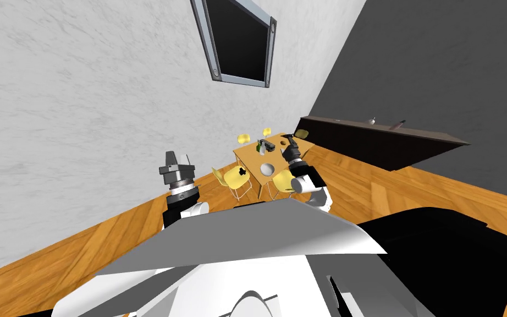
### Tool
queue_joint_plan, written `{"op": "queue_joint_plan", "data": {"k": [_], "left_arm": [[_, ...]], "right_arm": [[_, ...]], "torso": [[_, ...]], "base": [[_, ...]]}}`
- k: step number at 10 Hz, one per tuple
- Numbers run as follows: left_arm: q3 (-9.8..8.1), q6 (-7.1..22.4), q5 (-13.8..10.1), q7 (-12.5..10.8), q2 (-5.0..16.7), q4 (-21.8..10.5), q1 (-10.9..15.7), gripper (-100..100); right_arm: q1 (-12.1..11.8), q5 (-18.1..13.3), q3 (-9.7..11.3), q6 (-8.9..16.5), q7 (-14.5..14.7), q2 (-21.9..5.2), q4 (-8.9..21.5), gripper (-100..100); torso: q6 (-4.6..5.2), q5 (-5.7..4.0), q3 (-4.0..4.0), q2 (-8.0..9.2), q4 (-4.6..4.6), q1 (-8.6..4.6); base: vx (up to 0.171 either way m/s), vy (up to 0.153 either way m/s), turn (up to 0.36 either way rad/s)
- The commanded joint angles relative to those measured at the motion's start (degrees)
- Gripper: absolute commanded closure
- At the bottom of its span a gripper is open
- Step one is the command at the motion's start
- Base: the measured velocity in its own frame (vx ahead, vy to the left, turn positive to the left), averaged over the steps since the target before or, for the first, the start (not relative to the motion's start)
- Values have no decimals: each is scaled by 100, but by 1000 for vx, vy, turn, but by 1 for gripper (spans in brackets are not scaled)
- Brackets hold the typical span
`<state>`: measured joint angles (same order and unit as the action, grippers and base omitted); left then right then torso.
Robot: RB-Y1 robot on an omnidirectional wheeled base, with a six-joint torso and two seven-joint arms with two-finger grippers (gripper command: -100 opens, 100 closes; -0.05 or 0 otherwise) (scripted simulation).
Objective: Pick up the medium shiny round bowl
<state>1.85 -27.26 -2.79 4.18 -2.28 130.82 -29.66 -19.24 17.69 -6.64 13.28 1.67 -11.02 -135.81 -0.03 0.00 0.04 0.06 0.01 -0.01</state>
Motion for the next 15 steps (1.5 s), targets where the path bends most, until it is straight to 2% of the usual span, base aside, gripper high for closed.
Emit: {"op": "queue_joint_plan", "data": {"k": [1, 2, 3, 5, 6, 7, 8, 10, 11, 13, 14, 15], "left_arm": [[0, 0, 0, 0, 0, 0, 0, 0], [-1, 0, 0, 0, 0, 0, -1, 0], [-1, 0, 0, 0, 0, 0, -2, 0], [-1, 0, 0, 0, 0, 0, -1, 0], [-1, 0, 0, 0, 0, 0, -2, 0], [0, 0, 0, 0, 0, 0, 0, 0], [-1, 0, 0, 0, 0, 0, -1, 0], [-1, 0, 0, 0, 0, 0, -1, 0], [-1, 0, 0, 0, 0, 0, -2, 0], [-1, 0, 0, 0, 0, 0, -2, 0], [-2, 0, 0, 0, 0, 0, -2, 0], [-1, 0, 0, 0, 0, 0, 0, 0]], "right_arm": [[33, 60, -30, 286, 90, -34, 29, -100], [33, 60, -30, 350, 90, -34, 29, -100], [88, 181, -96, 573, 264, -109, 75, -100], [88, 181, -96, 770, 264, -109, 75, -100], [137, 297, -159, 1004, 453, -190, 129, -100], [137, 297, -159, 1169, 453, -190, 129, -100], [179, 405, -218, 1332, 658, -276, 190, -100], [179, 405, -218, 1609, 658, -276, 190, -100], [212, 506, -273, 1800, 876, -368, 257, -100], [212, 506, -273, 2023, 876, -368, 257, -100], [238, 599, -323, 2245, 1109, -465, 332, -100], [238, 599, -323, 2387, 1109, -465, 332, -100]], "torso": [[0, 0, 0, 0, 0, 0], [6, -1, 0, 0, 0, -3], [8, -1, -1, -1, 0, -5], [7, -1, 0, 1, 0, -5], [8, -2, -1, -1, 0, -6], [1, -1, -1, -2, 0, -3], [7, -1, -1, -1, 0, -5], [7, -2, 0, 0, 0, -7], [9, -2, 0, -1, 0, -7], [8, -2, -1, -2, 0, -10], [10, -2, -1, -3, 0, -9], [2, -1, -1, -3, 0, -7]], "base": [[-19, -3, 150], [-8, -3, -35], [-20, 7, 316], [-14, -5, 64], [-15, 4, 309], [-15, -8, 193], [-23, -7, 254], [-13, -7, 105], [-14, -3, 353], [-11, -12, 81], [-11, -3, 357], [-12, -16, 206]]}}
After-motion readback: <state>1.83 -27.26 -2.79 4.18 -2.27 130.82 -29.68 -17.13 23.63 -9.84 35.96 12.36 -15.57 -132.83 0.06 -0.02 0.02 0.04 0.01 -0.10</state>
